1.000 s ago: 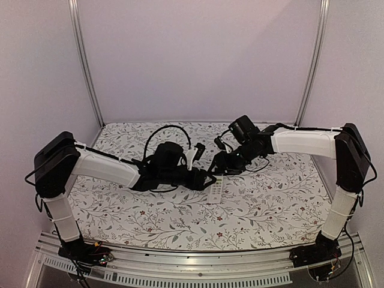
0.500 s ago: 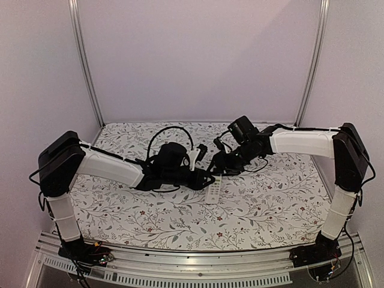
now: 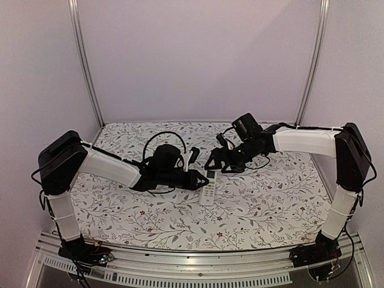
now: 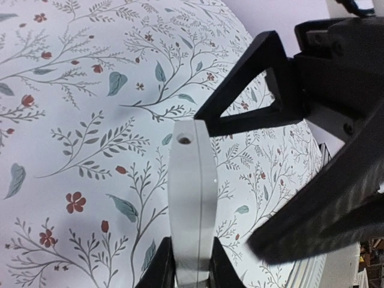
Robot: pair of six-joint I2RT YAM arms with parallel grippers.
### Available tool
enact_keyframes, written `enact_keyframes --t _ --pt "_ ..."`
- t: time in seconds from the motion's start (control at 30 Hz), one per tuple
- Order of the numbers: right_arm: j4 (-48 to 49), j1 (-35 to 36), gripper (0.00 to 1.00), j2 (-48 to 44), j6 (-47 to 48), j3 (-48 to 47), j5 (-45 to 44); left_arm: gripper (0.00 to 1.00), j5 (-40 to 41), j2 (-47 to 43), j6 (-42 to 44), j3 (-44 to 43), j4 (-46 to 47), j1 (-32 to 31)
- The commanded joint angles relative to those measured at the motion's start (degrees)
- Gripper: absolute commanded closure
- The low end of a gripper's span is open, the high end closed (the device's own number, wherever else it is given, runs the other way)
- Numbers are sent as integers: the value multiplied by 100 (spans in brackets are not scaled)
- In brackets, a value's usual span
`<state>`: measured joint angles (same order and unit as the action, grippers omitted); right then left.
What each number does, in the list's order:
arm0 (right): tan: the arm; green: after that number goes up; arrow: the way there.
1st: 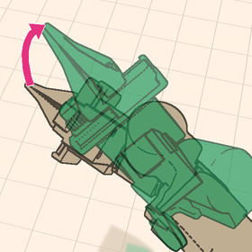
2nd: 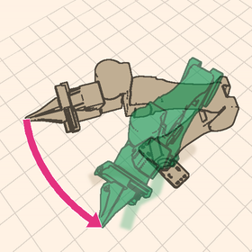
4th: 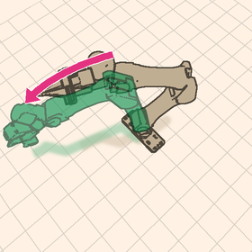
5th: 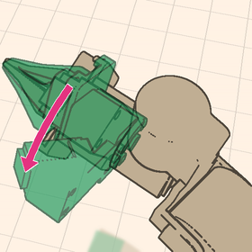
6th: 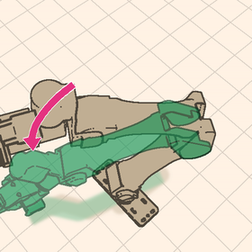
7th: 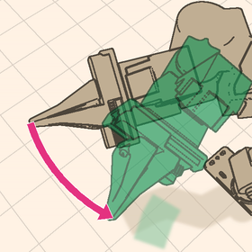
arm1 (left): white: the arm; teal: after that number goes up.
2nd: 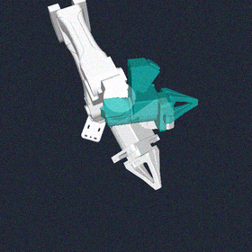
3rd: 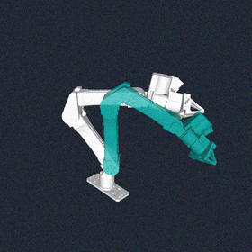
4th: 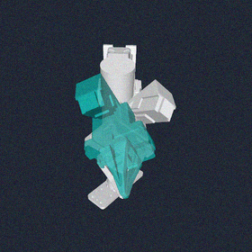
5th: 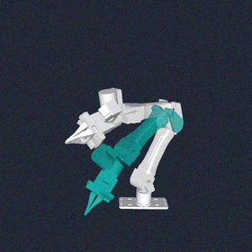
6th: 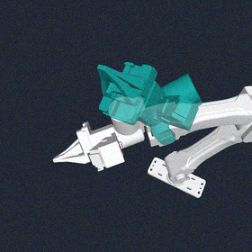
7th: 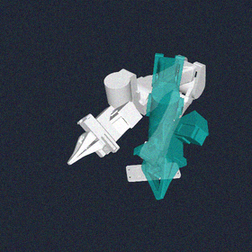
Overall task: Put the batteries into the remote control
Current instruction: Pass from the right arm to the left, then place the remote control at the center of the board.
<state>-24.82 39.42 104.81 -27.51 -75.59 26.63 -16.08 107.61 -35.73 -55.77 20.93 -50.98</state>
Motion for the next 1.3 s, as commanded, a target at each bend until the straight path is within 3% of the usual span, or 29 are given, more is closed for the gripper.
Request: enact_keyframes --t 0.0,0.33,0.83,1.13,1.27 --pt "200 -442 5 -456 30 272 127 91 -405 174 -437 147 447 316" --pt "433 -666 4 -761 131 929 484 85 -1483 783 -1376 176 959 1018" --pt "776 -665 4 -644 -60 1173 730 69 -1529 1152 -1053 -479 -523 1335" --pt "983 -670 3 -593 -152 1300 887 49 -1074 801 -624 -570 -1294 1407" --pt "988 -668 1 -674 -87 1334 873 34 -646 447 -256 -620 -1820 1407"
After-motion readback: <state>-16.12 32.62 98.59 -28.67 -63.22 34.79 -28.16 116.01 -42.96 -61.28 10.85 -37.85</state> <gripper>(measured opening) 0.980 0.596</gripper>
